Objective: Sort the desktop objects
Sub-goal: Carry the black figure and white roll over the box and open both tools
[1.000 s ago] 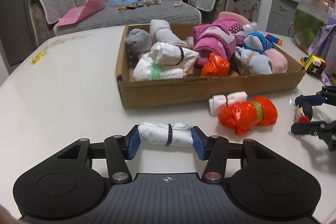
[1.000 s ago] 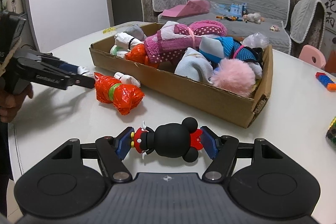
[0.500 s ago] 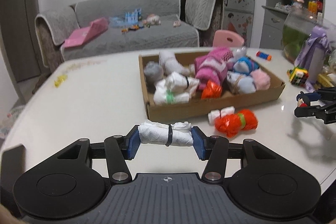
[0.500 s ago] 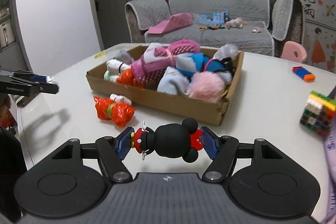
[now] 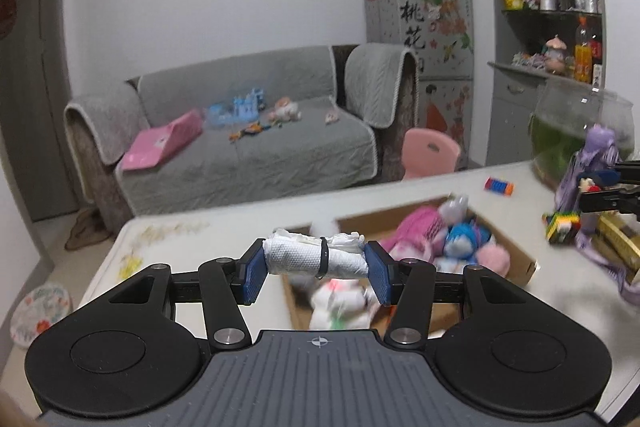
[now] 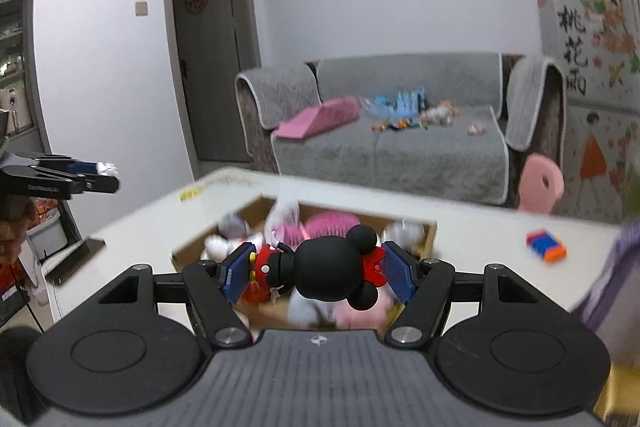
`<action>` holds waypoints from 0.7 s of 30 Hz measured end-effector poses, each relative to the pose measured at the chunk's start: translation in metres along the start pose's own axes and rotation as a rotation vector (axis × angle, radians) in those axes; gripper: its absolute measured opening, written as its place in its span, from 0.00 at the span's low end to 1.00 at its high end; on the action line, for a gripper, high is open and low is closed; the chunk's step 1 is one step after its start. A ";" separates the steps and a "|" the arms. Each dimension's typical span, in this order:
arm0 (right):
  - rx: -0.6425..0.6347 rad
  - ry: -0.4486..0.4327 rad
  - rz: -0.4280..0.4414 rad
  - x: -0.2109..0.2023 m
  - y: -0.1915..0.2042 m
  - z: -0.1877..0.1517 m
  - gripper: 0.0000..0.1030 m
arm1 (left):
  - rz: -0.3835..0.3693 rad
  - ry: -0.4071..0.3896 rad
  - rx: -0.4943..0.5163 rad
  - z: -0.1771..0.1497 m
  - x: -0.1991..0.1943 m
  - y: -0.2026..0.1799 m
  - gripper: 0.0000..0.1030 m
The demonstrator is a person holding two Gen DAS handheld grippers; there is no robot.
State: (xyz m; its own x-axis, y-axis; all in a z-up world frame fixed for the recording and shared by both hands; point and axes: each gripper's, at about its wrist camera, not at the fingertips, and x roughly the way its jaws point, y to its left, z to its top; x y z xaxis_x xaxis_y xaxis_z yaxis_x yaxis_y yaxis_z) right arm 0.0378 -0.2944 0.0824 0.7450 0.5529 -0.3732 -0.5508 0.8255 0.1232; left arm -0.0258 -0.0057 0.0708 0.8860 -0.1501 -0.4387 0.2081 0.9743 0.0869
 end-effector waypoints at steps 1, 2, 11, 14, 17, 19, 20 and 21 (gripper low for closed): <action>-0.008 -0.005 0.001 0.003 0.001 0.006 0.63 | -0.007 -0.003 0.004 0.006 0.004 -0.002 0.56; -0.017 -0.010 0.004 0.007 0.001 0.014 0.63 | -0.013 -0.005 0.011 0.013 0.009 -0.004 0.56; -0.035 0.014 0.015 0.061 -0.005 0.060 0.63 | -0.069 0.024 -0.003 0.054 0.063 -0.013 0.56; -0.037 0.034 0.017 0.079 -0.007 0.070 0.63 | -0.073 0.043 0.007 0.061 0.083 -0.015 0.56; -0.032 0.051 0.021 0.090 -0.010 0.073 0.63 | -0.085 0.068 0.009 0.063 0.104 -0.015 0.56; -0.027 0.068 0.022 0.100 -0.012 0.075 0.63 | -0.092 0.088 0.009 0.063 0.118 -0.014 0.56; -0.025 0.077 0.021 0.106 -0.013 0.075 0.63 | -0.090 0.099 0.012 0.062 0.125 -0.015 0.56; -0.024 0.086 0.023 0.109 -0.013 0.075 0.63 | -0.087 0.109 0.015 0.061 0.132 -0.015 0.56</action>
State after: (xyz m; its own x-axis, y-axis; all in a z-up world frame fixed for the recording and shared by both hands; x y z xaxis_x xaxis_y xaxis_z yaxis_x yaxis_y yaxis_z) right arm 0.1542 -0.2364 0.1091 0.6975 0.5589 -0.4485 -0.5769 0.8092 0.1113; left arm 0.1129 -0.0498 0.0660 0.8145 -0.2136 -0.5394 0.2887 0.9557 0.0576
